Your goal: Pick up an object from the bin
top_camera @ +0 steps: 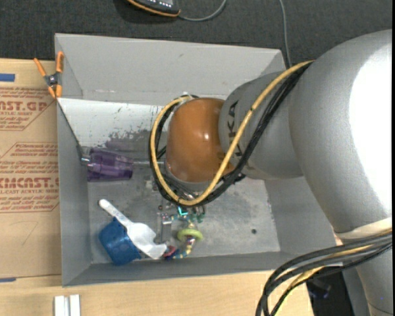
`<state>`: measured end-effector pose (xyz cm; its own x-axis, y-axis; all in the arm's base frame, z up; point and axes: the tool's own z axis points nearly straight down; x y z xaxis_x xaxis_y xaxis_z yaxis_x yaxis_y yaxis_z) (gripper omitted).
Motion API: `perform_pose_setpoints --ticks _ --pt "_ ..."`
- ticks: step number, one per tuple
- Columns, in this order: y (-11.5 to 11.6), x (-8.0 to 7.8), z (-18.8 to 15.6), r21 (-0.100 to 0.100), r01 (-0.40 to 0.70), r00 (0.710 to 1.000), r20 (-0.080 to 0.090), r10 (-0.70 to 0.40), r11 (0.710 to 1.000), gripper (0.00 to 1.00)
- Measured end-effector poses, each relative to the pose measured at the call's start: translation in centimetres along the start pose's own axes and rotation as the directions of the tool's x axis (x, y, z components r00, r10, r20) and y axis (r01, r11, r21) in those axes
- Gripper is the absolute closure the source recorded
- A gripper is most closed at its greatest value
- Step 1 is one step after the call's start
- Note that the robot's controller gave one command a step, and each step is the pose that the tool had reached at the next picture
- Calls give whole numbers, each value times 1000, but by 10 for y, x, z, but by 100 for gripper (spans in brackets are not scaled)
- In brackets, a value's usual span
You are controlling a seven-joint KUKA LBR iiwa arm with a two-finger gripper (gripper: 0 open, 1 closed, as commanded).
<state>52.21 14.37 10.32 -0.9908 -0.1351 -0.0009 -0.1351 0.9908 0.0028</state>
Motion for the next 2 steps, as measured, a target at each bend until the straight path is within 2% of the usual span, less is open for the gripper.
perform_pose_setpoints --ticks 2 --pt "0 0 0 0 0 1000 0 0 1000 0"
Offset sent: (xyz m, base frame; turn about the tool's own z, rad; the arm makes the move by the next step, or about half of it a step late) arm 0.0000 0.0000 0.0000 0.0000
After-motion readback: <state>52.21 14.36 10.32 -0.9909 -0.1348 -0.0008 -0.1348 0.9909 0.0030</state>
